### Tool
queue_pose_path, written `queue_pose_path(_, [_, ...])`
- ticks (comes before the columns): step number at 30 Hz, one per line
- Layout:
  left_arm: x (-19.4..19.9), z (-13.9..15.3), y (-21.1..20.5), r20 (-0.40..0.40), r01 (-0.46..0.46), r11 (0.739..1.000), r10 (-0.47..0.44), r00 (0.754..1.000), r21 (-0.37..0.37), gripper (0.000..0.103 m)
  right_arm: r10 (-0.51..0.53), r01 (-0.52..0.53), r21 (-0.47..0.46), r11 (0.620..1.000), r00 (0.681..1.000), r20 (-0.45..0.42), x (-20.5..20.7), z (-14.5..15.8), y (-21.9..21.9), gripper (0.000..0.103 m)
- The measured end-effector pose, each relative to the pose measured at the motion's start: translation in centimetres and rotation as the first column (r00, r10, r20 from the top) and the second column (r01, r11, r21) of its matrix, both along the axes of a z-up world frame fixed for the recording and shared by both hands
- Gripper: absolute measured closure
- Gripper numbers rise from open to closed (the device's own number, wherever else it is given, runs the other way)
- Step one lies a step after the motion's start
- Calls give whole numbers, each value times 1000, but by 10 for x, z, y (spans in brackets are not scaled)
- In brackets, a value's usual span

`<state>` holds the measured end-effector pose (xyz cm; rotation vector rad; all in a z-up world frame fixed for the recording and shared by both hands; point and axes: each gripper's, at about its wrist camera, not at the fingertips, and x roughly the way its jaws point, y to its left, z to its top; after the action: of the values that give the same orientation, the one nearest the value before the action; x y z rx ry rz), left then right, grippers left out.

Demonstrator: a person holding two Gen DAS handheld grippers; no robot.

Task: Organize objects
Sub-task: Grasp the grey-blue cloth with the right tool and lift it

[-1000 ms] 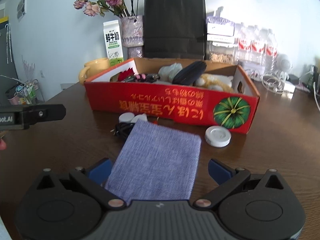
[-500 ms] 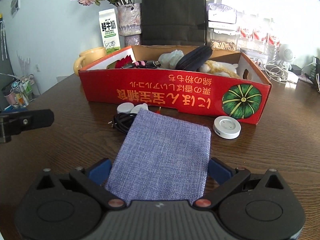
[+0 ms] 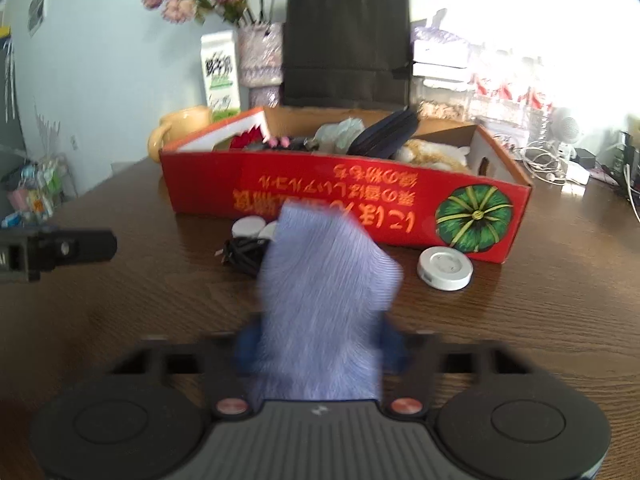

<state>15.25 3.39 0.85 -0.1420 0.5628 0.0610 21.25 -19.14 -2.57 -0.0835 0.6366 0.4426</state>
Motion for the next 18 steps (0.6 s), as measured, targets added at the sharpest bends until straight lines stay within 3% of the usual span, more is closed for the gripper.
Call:
queue_pose_path(5, [1, 0, -2, -4, 3, 1000, -3, 1000, 5, 0, 11, -13, 32, 999, 999, 43, -5, 4, -7, 88])
queue_pose_path(18, [10, -1, -23, -16, 39, 999, -39, 999, 38, 0, 17, -20, 29, 999, 993, 116, -7, 10, -26, 89])
